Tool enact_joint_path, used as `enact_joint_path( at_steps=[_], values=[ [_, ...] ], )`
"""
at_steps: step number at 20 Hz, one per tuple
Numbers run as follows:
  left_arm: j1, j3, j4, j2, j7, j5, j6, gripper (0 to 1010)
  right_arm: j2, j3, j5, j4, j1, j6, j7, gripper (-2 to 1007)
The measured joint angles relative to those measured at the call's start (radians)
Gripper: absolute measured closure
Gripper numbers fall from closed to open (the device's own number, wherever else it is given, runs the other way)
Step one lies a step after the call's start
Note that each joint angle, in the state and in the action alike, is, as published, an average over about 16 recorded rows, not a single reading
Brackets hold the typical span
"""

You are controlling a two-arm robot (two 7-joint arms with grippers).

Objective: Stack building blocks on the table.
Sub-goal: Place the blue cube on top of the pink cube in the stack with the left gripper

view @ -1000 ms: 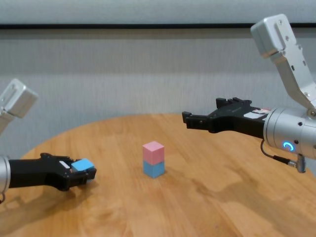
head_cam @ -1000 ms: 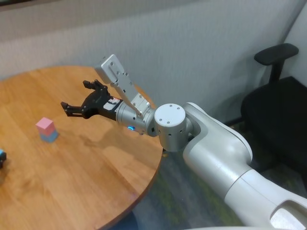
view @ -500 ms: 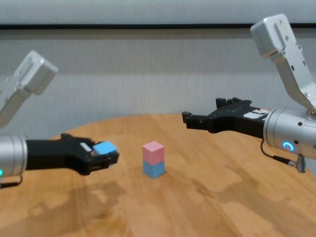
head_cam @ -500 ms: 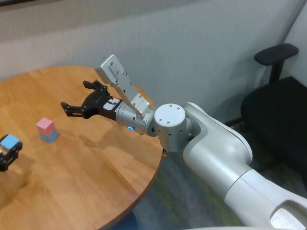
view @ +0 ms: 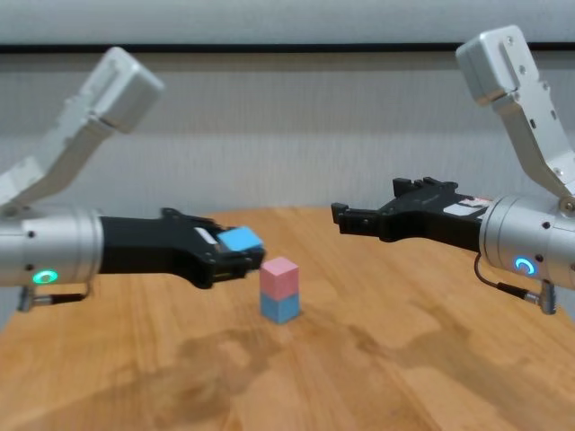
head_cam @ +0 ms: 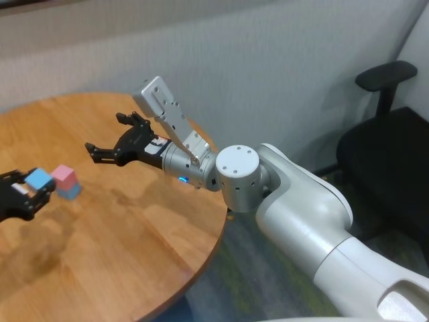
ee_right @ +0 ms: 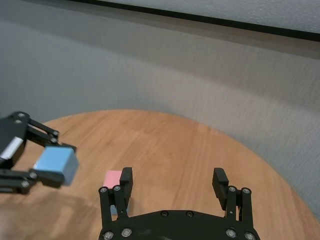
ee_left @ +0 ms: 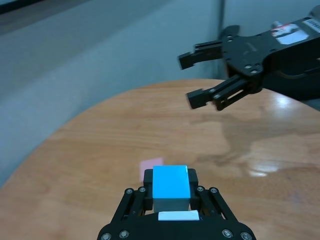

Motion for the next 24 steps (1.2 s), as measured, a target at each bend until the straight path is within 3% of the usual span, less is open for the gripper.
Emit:
enact_joint_path(
  at_steps=[11,24],
  values=[
    [-0.106,0.050,0.134,-0.064,-0.002,0.011,-0.030,616,0.000,0.000,0.000,0.000,0.000,0.000,0.000,0],
    [-0.150,0.061,0.223,-0.116,0.027,0.015,-0.044,616,0.000,0.000,0.000,0.000,0.000,0.000,0.000,0]
  ],
)
